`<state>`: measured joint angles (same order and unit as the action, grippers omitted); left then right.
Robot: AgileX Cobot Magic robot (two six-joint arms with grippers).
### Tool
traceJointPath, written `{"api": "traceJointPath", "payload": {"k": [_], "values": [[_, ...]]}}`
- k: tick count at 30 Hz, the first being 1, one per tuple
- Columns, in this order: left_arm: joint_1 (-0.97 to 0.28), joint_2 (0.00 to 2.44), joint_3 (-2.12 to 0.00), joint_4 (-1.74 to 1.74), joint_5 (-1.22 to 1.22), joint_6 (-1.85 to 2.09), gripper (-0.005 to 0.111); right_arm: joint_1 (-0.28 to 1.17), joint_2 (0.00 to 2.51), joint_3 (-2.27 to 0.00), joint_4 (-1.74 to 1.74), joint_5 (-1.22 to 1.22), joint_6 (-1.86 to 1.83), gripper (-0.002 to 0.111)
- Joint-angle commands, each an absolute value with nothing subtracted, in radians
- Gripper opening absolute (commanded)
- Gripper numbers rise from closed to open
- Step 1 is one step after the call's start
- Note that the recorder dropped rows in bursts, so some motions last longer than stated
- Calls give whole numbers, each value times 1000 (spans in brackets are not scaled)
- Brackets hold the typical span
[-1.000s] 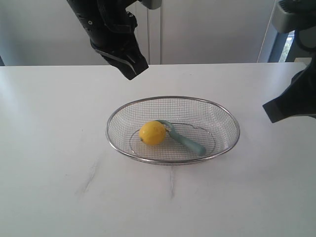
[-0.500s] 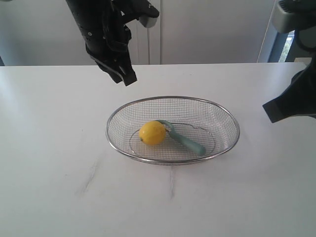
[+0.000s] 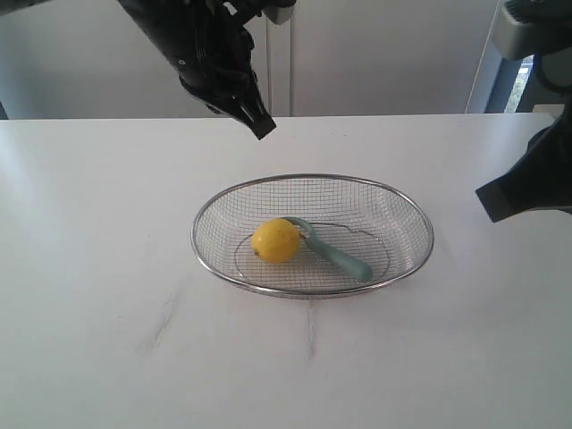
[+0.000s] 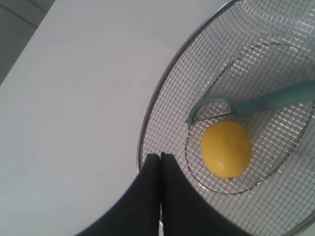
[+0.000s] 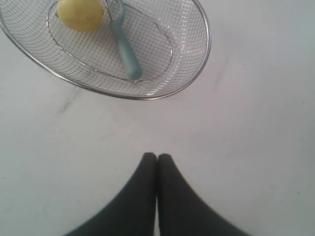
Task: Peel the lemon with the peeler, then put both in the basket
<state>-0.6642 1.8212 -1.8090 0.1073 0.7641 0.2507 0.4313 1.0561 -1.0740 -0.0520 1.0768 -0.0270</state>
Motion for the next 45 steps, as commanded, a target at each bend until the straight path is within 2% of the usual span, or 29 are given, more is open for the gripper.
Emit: {"api": "traceJointPath", "payload": {"k": [1,10,13,18,22,25,45], "values": [[-670,1743,-1652,79,619,239,0,428,1047,-1070,-56,1067,-25,0],[-628,1474,-1187,81,118,195,0,428,1047,-1070,-56,1067,-25,0],[-535,1323,-975,78,-40,85,0,428,1047,-1070,-56,1067,-25,0],[-341,1023,-668,78,-150,-63,0,428,1047,-1070,-56,1067,-25,0],[-241,825,-494,78,-172,-63,0,428,1047,-1070,-56,1067,-25,0],[-210,736,-410,78,-172,-63,0,428,1047,-1070,-56,1067,-25,0],[-172,233,0,83,-164,-87,0,428,1047,-1070,-56,1067,-25,0]]}}
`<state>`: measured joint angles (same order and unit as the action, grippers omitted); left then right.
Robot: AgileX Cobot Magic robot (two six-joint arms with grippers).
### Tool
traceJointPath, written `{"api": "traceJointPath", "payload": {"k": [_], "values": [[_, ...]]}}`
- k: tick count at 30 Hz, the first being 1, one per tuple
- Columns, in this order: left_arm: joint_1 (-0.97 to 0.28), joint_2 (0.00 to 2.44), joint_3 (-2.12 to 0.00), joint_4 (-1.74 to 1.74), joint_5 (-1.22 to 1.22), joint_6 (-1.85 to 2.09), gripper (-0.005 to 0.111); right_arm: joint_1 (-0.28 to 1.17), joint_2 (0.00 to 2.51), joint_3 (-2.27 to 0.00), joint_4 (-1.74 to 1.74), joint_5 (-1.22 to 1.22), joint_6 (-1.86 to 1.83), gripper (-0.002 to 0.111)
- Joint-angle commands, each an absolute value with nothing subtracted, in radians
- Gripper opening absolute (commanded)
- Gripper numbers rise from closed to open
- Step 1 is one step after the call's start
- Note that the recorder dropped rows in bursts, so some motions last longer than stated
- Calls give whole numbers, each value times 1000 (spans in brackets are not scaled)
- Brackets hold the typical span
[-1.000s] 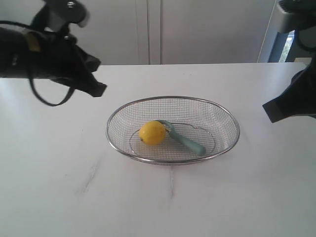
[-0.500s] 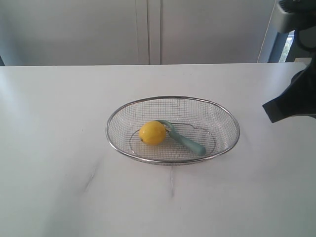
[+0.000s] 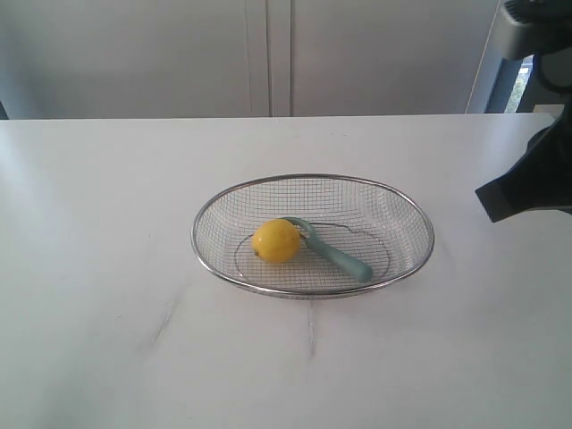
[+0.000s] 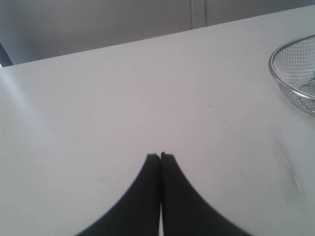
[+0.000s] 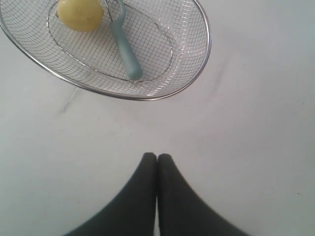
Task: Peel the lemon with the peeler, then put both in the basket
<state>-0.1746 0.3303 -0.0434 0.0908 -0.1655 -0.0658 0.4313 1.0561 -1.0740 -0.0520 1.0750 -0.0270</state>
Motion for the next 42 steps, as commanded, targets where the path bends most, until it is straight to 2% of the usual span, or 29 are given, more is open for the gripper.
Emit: {"api": "traceJointPath", "payload": {"k": [1,10,16,28,42], "values": [[-172,219,0,83,-106,-98,0,428,1047,-1070,-56,1067,-25,0],[-168,134,0,83,69,-106,0,428,1047,-1070,-56,1069,-25,0],[-92,7,0,78,219,-132,0,428,1047,-1070,-56,1069,-25,0],[-73,0,0,54,228,-202,0,428,1045,-1070,-56,1067,-25,0],[-71,0,0,56,231,-21,0,428,1045,-1070,-56,1067,-25,0]]}}
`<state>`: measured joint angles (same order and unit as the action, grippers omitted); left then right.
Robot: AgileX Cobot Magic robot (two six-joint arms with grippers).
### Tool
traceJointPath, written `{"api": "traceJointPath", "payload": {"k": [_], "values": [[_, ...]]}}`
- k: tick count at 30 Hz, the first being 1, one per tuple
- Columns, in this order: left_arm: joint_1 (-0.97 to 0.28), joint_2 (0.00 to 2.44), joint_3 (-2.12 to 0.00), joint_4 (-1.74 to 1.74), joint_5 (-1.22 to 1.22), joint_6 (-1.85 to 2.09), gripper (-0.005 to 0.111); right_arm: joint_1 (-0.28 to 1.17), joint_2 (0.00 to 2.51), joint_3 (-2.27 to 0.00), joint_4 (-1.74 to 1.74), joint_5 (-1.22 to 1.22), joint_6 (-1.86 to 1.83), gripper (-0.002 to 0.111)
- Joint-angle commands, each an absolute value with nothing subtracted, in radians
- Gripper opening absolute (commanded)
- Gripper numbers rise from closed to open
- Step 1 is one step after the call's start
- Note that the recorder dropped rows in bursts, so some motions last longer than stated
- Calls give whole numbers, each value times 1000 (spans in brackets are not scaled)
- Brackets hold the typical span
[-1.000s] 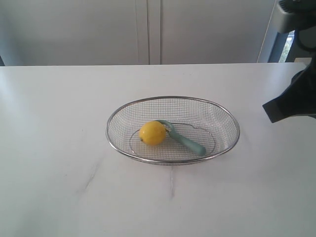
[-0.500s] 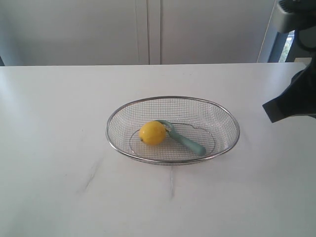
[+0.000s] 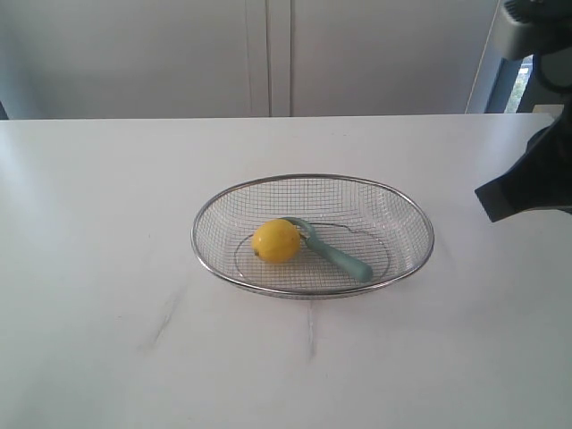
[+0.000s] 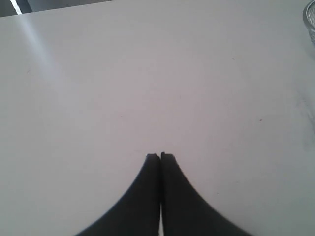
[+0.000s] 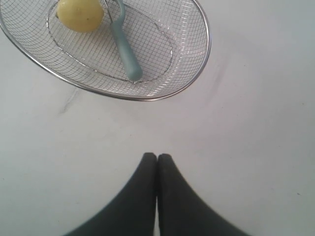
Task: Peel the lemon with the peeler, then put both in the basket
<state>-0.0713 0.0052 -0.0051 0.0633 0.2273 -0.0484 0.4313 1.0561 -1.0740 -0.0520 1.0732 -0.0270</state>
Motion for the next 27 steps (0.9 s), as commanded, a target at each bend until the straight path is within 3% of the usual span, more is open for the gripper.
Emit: {"api": "traceJointPath", "payload": {"k": [1,27], "values": [[-71,0,0,56,231,-23,0,428,1045,-1070,-56,1067,-25,0],[-71,0,0,56,231,-24,0,428,1045,-1070,-56,1067,6,0]]}}
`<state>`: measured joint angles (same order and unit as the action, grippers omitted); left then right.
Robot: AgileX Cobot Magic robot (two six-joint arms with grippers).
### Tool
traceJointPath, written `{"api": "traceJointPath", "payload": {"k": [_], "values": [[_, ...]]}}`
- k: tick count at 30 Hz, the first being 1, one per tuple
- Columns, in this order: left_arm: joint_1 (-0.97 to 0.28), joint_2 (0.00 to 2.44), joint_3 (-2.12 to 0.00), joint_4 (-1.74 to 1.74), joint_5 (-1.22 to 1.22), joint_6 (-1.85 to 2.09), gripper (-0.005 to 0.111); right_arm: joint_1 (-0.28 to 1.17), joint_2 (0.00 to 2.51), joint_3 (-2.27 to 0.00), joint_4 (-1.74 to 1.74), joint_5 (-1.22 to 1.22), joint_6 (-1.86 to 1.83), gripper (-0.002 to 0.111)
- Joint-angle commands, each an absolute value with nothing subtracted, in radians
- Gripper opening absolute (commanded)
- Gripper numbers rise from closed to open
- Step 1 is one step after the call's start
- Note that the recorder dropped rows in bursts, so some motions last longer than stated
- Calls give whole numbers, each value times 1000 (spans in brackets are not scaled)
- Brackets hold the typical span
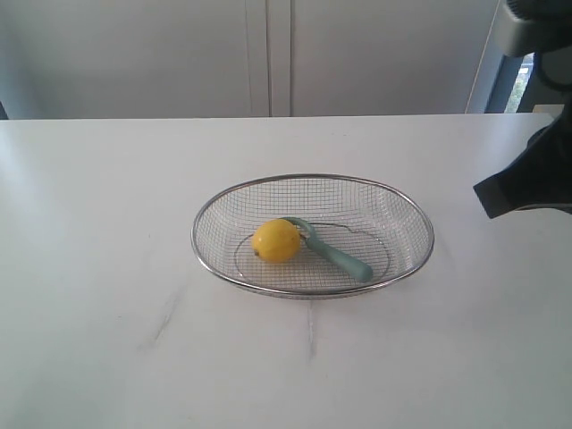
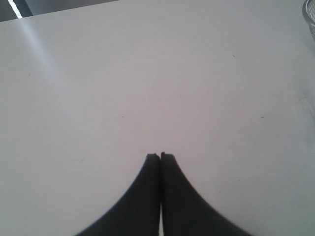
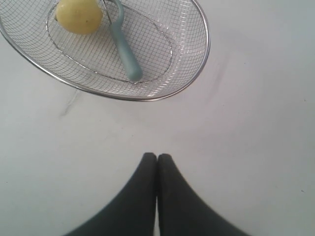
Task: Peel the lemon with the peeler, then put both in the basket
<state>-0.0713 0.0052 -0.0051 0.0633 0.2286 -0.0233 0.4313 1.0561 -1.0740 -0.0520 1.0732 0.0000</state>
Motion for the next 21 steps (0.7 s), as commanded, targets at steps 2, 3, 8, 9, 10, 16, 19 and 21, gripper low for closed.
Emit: {"api": "traceJointPath", "payload": {"k": [2,3,8,9,10,16,19,21], "values": [[-71,0,0,56,231,-24,0,428,1045,-1070,-56,1067,6,0],[-71,0,0,56,231,-24,0,428,1045,-1070,-56,1067,6,0],[-71,0,0,56,231,-24,0,428,1045,-1070,-56,1067,6,0],[-71,0,0,56,231,-22,0,428,1045,-1070,-56,1067,6,0],[-71,0,0,56,231,-22,0,428,1045,-1070,-56,1067,6,0],[-71,0,0,56,233,-22,0,423,939,-1068,0,1048,35,0],[-71,0,0,56,233,-22,0,310,690,-1033,71,932,58,0],[-71,0,0,56,233,-22,0,187,512,-958,120,817,58,0]]}}
